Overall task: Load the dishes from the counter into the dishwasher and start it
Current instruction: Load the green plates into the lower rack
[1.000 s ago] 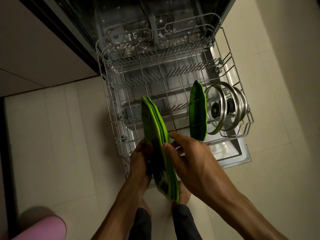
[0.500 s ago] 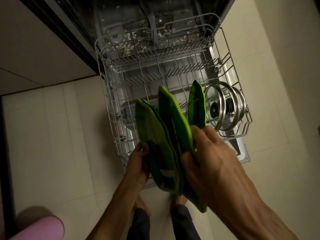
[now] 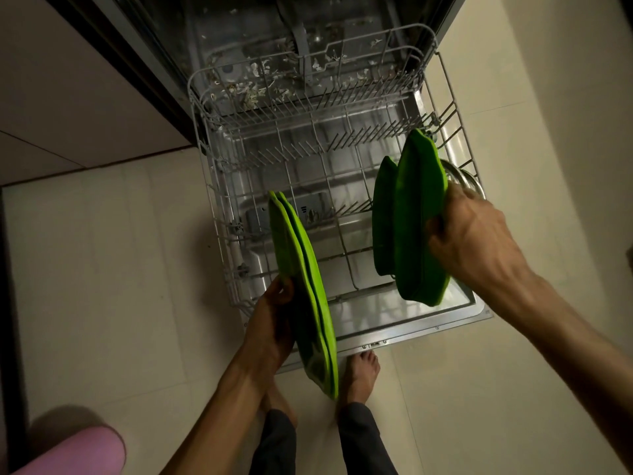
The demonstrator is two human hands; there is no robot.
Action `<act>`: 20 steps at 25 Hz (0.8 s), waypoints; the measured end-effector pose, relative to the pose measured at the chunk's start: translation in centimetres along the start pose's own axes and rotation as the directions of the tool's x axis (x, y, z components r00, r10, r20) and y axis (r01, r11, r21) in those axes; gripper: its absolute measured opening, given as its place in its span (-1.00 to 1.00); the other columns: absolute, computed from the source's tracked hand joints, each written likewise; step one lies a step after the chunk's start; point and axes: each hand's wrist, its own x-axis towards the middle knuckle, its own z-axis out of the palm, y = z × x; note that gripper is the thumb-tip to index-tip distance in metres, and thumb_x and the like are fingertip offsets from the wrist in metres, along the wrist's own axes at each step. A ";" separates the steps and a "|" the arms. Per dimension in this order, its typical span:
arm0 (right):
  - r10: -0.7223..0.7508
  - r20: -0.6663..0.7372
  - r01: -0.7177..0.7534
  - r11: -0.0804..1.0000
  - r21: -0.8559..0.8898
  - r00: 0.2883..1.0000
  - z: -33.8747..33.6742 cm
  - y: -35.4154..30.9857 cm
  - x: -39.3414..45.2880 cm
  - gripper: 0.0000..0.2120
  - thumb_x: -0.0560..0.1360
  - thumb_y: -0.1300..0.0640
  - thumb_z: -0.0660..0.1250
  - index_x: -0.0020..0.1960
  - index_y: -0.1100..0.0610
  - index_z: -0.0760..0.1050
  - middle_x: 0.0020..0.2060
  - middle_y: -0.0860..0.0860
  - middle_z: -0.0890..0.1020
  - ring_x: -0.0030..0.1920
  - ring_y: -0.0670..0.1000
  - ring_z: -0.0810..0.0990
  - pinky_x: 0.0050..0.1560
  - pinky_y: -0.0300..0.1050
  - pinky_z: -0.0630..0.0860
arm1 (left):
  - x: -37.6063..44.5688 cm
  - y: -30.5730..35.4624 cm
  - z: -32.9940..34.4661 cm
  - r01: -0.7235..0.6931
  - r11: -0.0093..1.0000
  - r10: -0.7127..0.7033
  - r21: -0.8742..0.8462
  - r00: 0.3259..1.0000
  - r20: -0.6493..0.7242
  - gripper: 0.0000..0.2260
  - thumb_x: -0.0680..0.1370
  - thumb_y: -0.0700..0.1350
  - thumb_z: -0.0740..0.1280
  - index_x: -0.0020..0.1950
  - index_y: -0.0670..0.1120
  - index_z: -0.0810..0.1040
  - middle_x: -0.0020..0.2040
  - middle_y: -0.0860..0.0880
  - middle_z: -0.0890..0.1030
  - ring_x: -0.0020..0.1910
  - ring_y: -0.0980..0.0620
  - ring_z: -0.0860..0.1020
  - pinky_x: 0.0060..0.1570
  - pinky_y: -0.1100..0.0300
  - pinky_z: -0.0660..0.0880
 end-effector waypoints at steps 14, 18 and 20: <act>0.038 0.047 -0.034 0.996 -0.081 0.998 5.6 -0.6 5.5 -0.55 0.57 0.21 0.30 0.38 0.33 0.26 0.24 0.30 0.43 0.05 0.23 0.57 -0.08 -0.09 0.44 | -1.0 0.1 0.0 0.003 1.000 -0.002 0.013 0.999 -0.053 -0.57 0.62 -0.32 0.10 -0.22 -0.09 0.72 -0.37 -0.09 0.65 -0.45 -0.01 0.62 -0.48 0.20 0.54; 0.075 0.069 -0.071 0.996 -0.061 0.995 7.3 -0.6 6.5 -0.61 0.59 0.24 0.27 0.36 0.32 0.26 0.24 0.28 0.43 0.07 0.21 0.57 -0.04 -0.09 0.45 | -1.3 0.5 0.2 0.023 0.999 -0.024 -0.026 0.999 -0.047 -0.70 0.49 -0.25 0.21 -0.27 -0.09 0.72 -0.37 -0.09 0.65 -0.45 -0.01 0.63 -0.49 0.20 0.55; 0.093 0.067 -0.090 0.994 -0.058 0.993 7.8 -0.6 6.9 -0.61 0.59 0.26 0.26 0.36 0.33 0.25 0.24 0.27 0.41 0.07 0.21 0.57 -0.04 -0.09 0.45 | -1.4 0.5 0.3 0.024 0.999 -0.025 -0.023 0.999 -0.048 -0.70 0.49 -0.26 0.21 -0.26 -0.09 0.72 -0.37 -0.09 0.65 -0.46 -0.01 0.63 -0.49 0.20 0.54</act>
